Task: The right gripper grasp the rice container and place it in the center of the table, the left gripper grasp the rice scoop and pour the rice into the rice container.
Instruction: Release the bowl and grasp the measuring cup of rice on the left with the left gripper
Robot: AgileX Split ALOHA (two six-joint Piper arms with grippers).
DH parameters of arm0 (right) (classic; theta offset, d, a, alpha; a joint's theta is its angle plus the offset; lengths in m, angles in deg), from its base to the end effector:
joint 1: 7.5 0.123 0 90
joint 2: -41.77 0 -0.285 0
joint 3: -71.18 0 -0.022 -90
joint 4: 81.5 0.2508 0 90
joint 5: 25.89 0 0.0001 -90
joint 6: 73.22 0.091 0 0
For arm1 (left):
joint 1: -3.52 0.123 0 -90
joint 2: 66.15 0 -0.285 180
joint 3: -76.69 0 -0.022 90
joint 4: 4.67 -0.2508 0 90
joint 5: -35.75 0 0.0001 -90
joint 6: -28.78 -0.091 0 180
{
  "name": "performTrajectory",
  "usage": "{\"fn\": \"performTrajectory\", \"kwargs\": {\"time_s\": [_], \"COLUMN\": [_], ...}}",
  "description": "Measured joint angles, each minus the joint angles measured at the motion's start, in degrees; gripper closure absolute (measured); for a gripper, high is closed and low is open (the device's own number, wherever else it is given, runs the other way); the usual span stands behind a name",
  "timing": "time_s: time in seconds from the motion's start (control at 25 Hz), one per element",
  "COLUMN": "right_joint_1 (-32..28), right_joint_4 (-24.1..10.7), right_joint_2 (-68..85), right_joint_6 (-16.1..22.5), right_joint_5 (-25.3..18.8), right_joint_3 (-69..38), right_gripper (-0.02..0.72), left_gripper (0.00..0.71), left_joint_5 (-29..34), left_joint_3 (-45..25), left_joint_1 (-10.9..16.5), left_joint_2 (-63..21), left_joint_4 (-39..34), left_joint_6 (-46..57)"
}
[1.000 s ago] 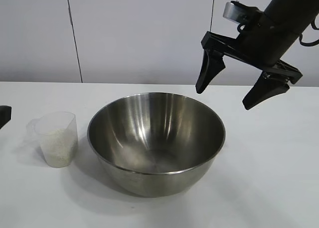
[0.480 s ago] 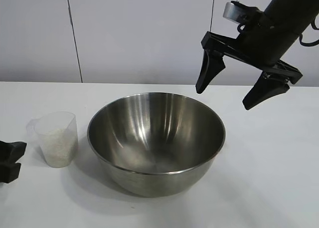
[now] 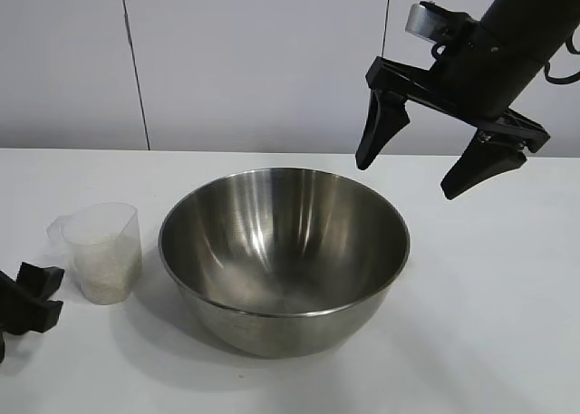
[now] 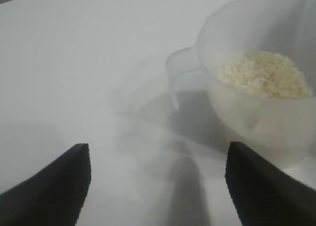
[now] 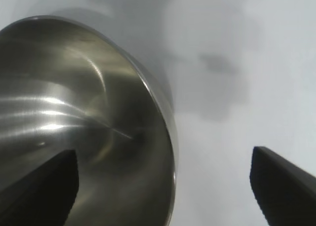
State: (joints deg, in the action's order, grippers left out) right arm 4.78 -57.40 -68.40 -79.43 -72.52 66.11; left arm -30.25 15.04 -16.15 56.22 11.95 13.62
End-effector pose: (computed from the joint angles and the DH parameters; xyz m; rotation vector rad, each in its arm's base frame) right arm 0.3511 0.1041 0.2222 -0.1124 2.8011 0.5197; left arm 0.2281 -0.0563 0.0694 0.3390 2.0321 0.1511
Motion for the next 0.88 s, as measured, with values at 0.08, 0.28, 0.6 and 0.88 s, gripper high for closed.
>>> {"fn": "performTrajectory", "kwargs": {"time_s": [0.08,0.28,0.6,0.88], "right_joint_1": [0.0,0.0,0.0,0.0], "right_joint_4": [0.0,0.0,0.0,0.0], "right_joint_2": [0.0,0.0,0.0,0.0], "right_joint_6": [0.0,0.0,0.0,0.0], "right_joint_5": [0.0,-0.05,-0.09,-0.09], "right_joint_3": [0.0,0.0,0.0,0.0], "right_gripper": [0.051,0.051,0.051,0.051], "left_gripper": [0.165,0.168,0.168,0.169], "left_joint_5": [0.0,-0.21,-0.05,-0.11], "left_joint_3": [0.43,0.58,3.23,5.02], "left_joint_1": [2.49,5.36,5.81,5.81], "left_joint_2": [0.05,2.25,3.34,3.34], "left_joint_4": [-2.15,-11.27,-12.36,-11.77], "left_joint_6": [1.41,2.73,3.91,3.96]}}
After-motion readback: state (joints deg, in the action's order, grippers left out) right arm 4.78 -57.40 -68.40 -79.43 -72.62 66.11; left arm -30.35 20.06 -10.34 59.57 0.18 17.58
